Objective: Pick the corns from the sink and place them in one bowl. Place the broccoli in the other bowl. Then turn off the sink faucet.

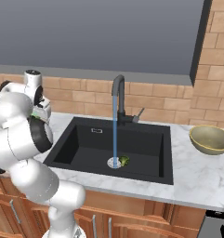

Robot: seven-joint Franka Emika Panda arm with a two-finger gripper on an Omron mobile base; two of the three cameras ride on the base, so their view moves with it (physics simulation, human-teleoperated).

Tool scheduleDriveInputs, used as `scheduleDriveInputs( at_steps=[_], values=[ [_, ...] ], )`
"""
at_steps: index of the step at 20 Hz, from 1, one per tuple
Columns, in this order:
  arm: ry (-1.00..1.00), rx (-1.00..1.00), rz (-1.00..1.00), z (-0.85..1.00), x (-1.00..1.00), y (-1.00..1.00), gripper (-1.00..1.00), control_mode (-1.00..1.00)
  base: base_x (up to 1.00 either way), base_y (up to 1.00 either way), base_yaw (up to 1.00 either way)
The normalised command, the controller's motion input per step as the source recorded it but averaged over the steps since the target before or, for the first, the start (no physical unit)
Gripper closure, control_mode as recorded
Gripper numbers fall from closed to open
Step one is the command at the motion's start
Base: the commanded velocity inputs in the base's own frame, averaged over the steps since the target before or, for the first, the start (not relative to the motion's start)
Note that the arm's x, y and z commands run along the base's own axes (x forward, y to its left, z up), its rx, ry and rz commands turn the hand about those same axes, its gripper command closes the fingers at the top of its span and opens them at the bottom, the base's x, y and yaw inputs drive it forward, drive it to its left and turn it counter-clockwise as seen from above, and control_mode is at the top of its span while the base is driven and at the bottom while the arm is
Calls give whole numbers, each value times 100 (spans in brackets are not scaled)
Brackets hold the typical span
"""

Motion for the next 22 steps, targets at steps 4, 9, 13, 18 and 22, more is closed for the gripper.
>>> scheduleDriveInputs(
  at_steps=[4,9,13,18,22],
  values=[
    [0,0,0,-28,42,29,100,-100,0,0,0],
    [0,0,0,-27,38,20,100,-100,0,0,0],
    [0,-1,0,-31,34,24,100,-100,0,0,0],
    [0,-4,0,-40,32,20,100,-100,0,0,0],
    [0,-5,0,-43,27,14,100,-100,0,0,0]
  ],
)
